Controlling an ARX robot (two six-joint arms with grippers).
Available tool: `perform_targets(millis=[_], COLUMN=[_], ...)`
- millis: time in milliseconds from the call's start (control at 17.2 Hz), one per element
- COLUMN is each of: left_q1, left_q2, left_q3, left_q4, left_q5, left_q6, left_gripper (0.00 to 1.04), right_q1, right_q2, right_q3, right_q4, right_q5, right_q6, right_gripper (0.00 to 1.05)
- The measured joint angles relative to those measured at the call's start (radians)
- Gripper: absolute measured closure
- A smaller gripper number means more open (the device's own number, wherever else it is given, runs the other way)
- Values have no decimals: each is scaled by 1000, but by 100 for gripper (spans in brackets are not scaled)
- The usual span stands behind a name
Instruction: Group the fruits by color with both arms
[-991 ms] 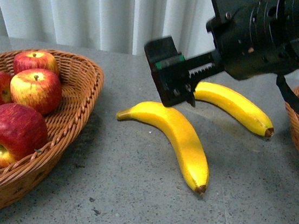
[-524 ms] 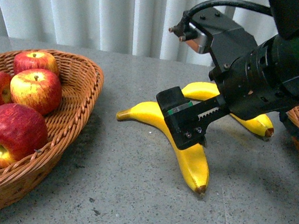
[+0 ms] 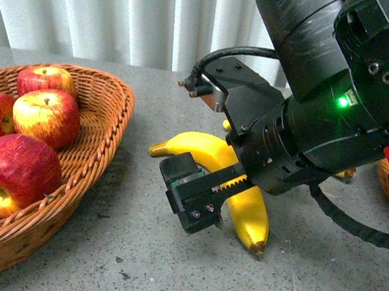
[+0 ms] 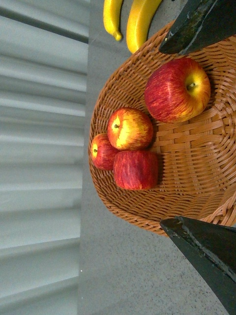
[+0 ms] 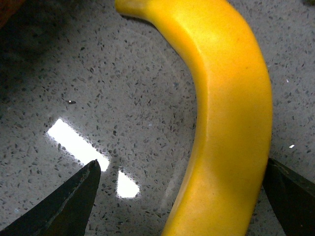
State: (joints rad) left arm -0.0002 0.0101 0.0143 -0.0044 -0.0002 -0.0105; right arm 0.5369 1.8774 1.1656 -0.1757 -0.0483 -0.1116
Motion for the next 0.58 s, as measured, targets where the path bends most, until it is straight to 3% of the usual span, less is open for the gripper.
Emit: perform_targets(millis=[291,350,466,524,583], left_q1=[0,0,0,0,0], left_q2=[0,0,0,0,0], left_q3=[0,0,0,0,0], left_q4=[0,0,0,0,0], left_q5=[0,0,0,0,0], left_q6=[0,0,0,0,0], left_gripper=[7,7,7,7,7], right_q1=[-1,-1,-15,-23,-31], right_q2=[16,18,18,16,11], right_q3=[-19,-23,-39,-39,-39], right_q4=[36,41,79,81,87], right_q5=[23,24,24,9,1], right_q6=[-10,-13,-15,-10,-5], right_gripper=[7,11,58,68,72])
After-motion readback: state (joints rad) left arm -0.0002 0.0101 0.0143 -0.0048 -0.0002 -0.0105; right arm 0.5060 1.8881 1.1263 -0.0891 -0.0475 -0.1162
